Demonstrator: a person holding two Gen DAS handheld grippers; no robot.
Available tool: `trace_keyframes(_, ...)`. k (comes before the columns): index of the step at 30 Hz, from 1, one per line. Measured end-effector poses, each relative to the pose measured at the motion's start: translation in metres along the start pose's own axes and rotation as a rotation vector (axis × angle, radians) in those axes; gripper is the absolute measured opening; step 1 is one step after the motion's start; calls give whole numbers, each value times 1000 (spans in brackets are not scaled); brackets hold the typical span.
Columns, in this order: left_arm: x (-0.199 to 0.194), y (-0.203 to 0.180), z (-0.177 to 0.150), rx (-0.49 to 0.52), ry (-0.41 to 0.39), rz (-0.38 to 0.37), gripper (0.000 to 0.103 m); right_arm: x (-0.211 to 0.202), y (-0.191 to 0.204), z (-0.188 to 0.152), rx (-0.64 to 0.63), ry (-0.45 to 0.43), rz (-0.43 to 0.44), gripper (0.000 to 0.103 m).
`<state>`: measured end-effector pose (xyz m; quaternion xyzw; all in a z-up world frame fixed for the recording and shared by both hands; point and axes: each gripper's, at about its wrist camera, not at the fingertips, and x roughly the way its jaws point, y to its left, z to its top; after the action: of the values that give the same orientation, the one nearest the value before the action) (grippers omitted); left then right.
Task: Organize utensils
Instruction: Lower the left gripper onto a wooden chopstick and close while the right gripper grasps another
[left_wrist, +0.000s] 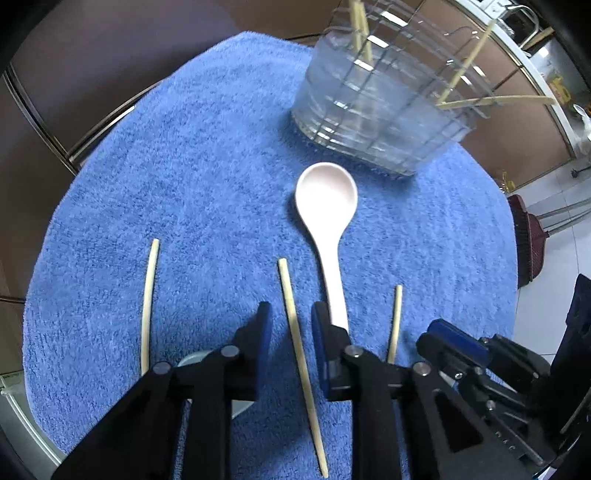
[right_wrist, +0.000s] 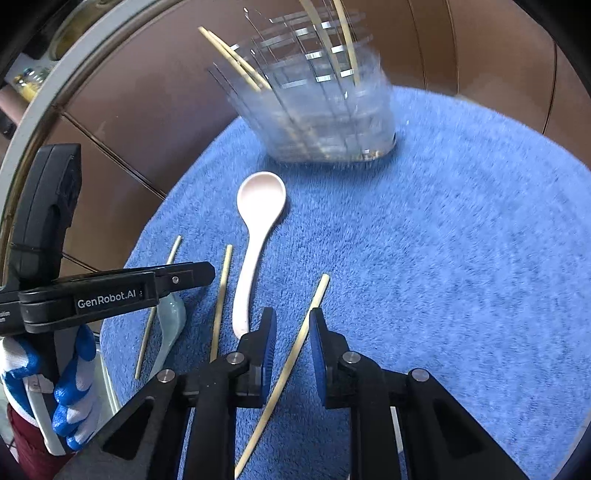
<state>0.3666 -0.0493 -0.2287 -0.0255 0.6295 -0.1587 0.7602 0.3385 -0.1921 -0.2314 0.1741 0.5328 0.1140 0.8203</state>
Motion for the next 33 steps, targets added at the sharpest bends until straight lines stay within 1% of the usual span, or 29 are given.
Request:
trace_keyframes(4,10,4,5,-12,18,0,15,11,1,6,1,29,-14,16)
trace_keyframes(8,18,3,7,-9,31,12,14,22,2,11,-4,53,-46,14)
trace_keyframes(12,27,1,8,-13,46,34,12,34,5,15,-14,83,-79,11)
trace_keyframes(14,28,-1,9,-14,50,47,12,39,8,15,-24,96,-110,10)
trace_keyframes(16,31,-5,11,-15,55,64,12,43,8,14,-22,112,-109,10)
trace_keyframes(20,34,-12,11,-6,54,96,12,47,8,16,-34,117,-124,10)
trace_keyframes(24,38,-21,10,-16,55,103,10,53,19,18,-74,119,-157,10)
trace_keyframes(28,39,-20,9,-31,47,101,7,53,15,17,-46,111,-133,9)
trace_keyframes(33,38,-20,3,-43,20,89,5,43,7,12,0,100,-73,6)
